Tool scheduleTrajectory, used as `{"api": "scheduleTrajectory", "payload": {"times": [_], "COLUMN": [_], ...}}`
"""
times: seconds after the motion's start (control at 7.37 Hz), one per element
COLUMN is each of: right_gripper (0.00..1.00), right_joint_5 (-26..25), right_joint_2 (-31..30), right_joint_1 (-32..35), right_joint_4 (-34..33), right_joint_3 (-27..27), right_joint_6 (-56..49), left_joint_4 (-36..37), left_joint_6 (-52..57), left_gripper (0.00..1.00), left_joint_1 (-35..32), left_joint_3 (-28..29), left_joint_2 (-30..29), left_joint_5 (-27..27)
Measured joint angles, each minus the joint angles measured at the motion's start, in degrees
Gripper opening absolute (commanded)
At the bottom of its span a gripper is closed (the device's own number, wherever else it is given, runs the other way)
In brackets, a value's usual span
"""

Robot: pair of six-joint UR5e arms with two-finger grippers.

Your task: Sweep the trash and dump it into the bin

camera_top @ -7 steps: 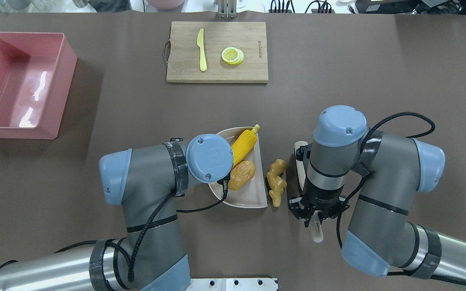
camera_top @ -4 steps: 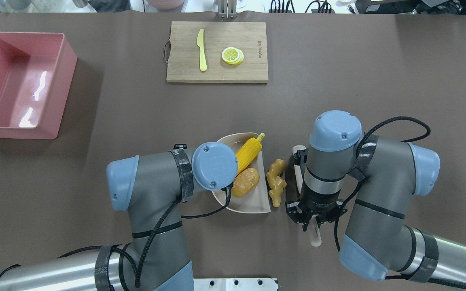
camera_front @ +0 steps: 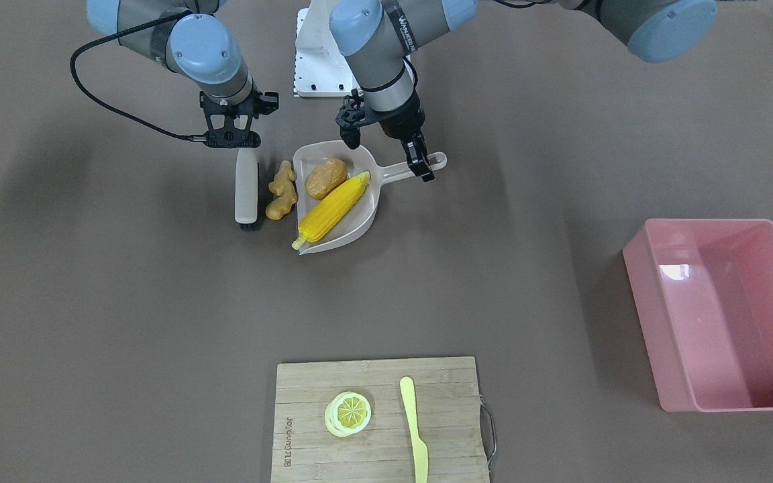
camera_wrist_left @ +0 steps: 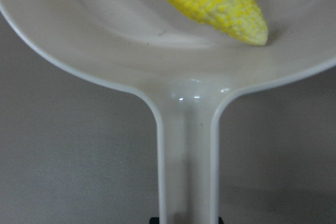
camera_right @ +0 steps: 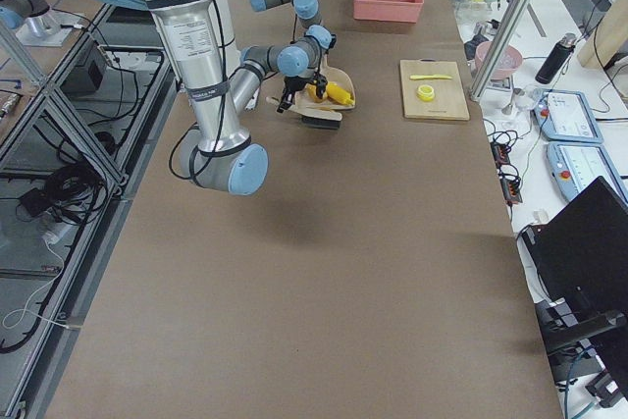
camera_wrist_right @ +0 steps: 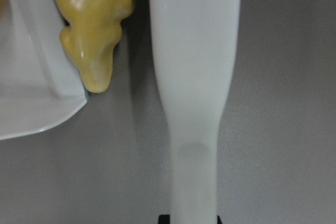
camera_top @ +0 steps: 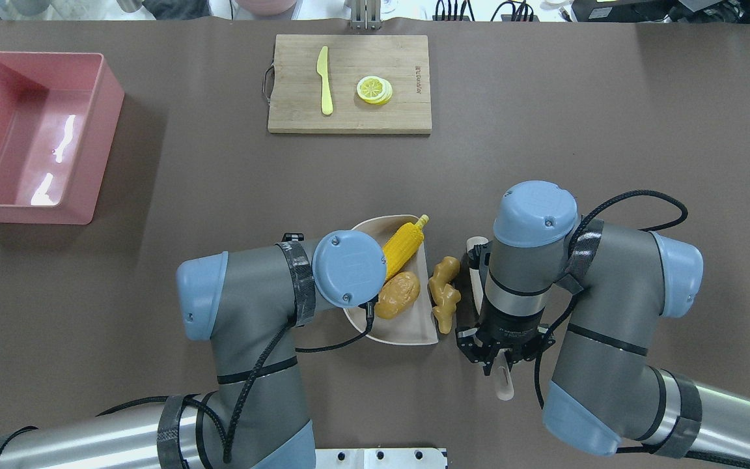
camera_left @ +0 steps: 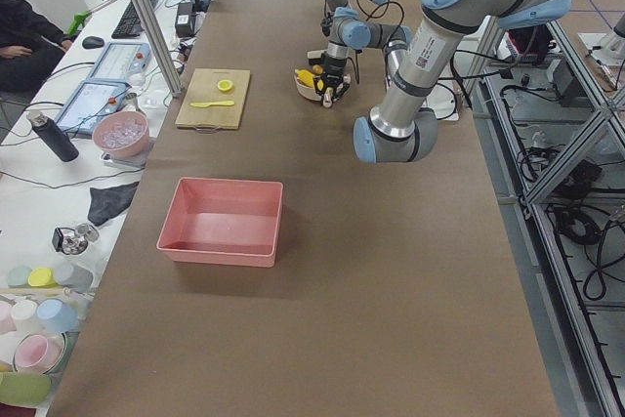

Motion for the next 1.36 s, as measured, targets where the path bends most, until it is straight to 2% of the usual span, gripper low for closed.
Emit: {"api": "scheduleTrajectory", "payload": {"times": [0.27,0.68,0.81,1.36], "right_gripper": [0.00,0.00,0.00,0.00], "right_joint_5": [-0.58,-1.68,-1.70,-1.72], "right_joint_2": [1.54,3.23,3.97,7.95], "right_joint_1": [-0.85,-2.50,-2.76,-3.69], "right_joint_4": [0.83,10.48,11.77,12.62], "right_joint_3": [-1.55,-6.12,-6.67,-9.08], "right_joint_6": [0.81,7.00,8.28,11.53], "left_joint_4": [0.01,0.10,0.16,0.11], "left_joint_6": [0.00,0.00,0.00,-0.25], "left_gripper": [0.00,0.00,0.00,0.00], "left_joint_1": [0.00,0.01,0.01,0.01], "left_joint_3": [-0.03,-0.05,-0.05,-0.24], "left_joint_2": [-0.17,-0.37,-0.39,-0.62], "left_joint_5": [0.02,0.08,0.09,0.24]}}
